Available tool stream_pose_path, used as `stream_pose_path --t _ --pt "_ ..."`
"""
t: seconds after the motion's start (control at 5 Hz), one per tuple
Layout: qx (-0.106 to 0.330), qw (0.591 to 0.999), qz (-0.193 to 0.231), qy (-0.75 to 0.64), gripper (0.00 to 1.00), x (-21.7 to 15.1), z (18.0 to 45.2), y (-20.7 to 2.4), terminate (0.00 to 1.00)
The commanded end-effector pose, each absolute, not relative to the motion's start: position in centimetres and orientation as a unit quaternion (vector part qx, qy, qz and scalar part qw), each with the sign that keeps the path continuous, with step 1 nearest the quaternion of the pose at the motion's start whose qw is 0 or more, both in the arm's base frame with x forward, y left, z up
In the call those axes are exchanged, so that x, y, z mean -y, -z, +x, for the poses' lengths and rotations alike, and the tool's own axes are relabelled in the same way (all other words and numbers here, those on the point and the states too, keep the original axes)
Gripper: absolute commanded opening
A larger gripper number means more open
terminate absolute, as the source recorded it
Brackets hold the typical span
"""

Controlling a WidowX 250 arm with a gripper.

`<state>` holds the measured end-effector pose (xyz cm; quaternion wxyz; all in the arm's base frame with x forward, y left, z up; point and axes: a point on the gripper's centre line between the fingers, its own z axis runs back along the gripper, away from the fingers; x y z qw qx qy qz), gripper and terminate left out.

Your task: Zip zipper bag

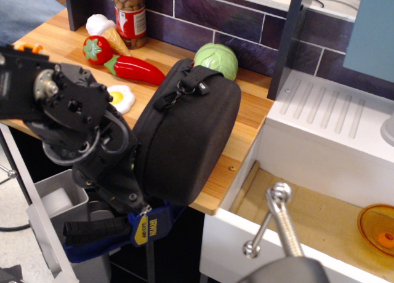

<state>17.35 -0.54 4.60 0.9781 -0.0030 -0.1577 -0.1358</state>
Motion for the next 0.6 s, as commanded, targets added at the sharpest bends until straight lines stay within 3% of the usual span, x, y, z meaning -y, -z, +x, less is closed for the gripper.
stream_pose_path --t 0.0,0.2,0.4 --pt "0.077 0.987 0.033 0.135 0.00 -1.3 15.5 -1.8 0.00" --pt "0.033 0.990 0.057 0.127 0.00 -1.6 15.5 1.0 0.00" --pt "0.018 0.988 0.064 0.141 0.00 -2.2 14.5 3.0 0.00"
